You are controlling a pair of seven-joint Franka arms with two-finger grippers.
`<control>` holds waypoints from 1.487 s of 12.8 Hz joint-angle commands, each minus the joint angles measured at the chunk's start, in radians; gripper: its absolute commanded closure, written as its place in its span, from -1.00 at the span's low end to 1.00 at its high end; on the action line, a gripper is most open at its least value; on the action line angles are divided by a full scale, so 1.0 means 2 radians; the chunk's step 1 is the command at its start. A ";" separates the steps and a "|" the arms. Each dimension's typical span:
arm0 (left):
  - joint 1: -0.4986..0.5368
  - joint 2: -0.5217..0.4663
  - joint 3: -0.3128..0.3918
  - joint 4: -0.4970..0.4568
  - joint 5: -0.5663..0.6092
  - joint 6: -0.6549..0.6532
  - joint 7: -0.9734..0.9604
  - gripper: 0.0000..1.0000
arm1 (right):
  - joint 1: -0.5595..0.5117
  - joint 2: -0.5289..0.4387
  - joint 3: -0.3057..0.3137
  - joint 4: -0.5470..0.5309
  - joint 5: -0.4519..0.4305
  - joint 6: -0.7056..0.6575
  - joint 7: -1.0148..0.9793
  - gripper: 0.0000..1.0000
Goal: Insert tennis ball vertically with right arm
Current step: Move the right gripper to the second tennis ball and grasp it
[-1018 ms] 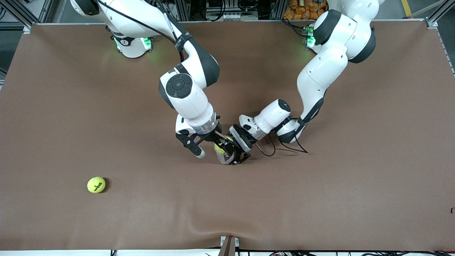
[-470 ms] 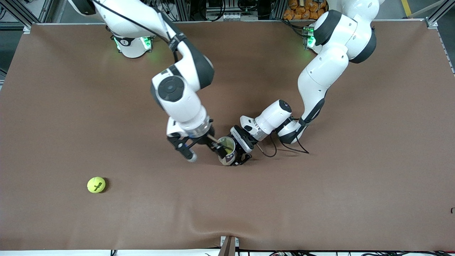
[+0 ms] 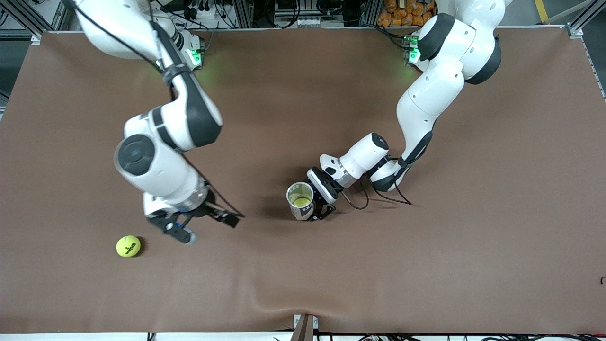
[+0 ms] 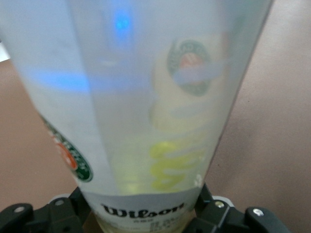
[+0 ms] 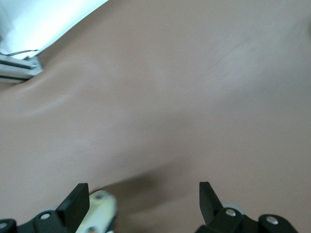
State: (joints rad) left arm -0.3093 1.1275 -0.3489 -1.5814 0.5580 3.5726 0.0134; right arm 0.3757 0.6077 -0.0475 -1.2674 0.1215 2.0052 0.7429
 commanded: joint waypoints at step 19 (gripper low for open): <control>0.012 0.010 0.013 0.005 0.004 -0.009 0.002 -0.69 | -0.200 0.096 0.009 -0.040 -0.100 0.116 -0.565 -1.00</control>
State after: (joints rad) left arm -0.2890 1.1276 -0.3460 -1.5786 0.5581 3.5726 0.0134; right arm -0.0087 0.7884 -0.0490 -1.3568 -0.0597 2.2255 -0.3329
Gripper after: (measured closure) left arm 0.159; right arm 0.000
